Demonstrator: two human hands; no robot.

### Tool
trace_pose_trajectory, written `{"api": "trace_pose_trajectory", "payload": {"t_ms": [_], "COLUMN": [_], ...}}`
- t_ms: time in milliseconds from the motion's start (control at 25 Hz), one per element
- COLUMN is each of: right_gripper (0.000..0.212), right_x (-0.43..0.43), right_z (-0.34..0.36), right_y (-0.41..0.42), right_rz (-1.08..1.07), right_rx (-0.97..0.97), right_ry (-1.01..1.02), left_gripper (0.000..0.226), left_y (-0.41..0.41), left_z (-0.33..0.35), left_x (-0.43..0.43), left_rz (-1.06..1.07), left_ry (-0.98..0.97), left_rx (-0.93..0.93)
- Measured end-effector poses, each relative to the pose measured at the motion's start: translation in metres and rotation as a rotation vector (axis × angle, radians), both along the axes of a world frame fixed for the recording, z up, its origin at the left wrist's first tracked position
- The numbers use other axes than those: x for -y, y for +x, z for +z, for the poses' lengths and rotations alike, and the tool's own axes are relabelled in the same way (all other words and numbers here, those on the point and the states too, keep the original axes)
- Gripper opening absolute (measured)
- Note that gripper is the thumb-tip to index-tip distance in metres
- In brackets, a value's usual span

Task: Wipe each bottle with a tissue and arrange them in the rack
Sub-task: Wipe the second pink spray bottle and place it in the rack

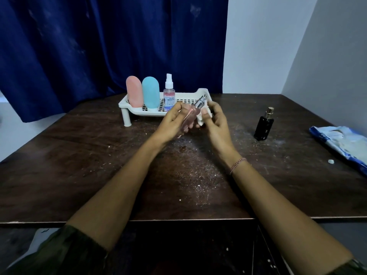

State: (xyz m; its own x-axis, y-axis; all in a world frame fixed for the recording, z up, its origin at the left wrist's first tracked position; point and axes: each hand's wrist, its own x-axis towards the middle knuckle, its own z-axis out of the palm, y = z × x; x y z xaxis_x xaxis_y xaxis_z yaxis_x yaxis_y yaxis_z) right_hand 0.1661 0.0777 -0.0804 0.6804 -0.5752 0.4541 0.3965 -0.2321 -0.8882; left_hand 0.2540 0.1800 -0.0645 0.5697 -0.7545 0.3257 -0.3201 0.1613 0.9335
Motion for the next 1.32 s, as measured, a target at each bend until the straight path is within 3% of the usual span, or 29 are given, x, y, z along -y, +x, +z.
{"api": "trace_pose_trajectory", "payload": {"t_ms": [200, 320, 440, 560, 720, 960, 1320], "right_gripper": [0.018, 0.018, 0.02, 0.021, 0.019, 0.022, 0.037], "right_x": [-0.004, -0.008, -0.017, -0.023, -0.024, -0.015, -0.022], "right_z": [0.006, 0.005, 0.001, -0.001, 0.002, 0.006, 0.002], "right_y": [-0.004, -0.005, -0.002, 0.001, -0.006, -0.007, -0.005], "right_rz": [-0.239, -0.255, -0.228, -0.14, -0.18, -0.356, -0.117], "right_rx": [0.089, 0.034, -0.031, -0.056, 0.009, 0.089, -0.066], "right_ry": [-0.192, -0.35, -0.639, -0.752, -0.739, -0.527, -0.47], "left_gripper": [0.029, 0.043, 0.035, 0.032, 0.036, 0.033, 0.044], "left_y": [-0.004, 0.003, 0.007, 0.007, 0.006, 0.0, 0.008], "left_z": [0.0, 0.0, 0.002, 0.004, 0.003, 0.002, 0.01], "left_x": [0.007, 0.009, 0.007, 0.005, 0.004, 0.002, 0.0], "left_rz": [-0.023, -0.048, -0.016, 0.043, -0.069, -0.108, -0.113], "left_ry": [-0.007, -0.035, -0.132, -0.191, -0.174, -0.145, -0.221], "left_rx": [-0.185, -0.303, -0.419, -0.509, -0.559, -0.513, -0.562]}}
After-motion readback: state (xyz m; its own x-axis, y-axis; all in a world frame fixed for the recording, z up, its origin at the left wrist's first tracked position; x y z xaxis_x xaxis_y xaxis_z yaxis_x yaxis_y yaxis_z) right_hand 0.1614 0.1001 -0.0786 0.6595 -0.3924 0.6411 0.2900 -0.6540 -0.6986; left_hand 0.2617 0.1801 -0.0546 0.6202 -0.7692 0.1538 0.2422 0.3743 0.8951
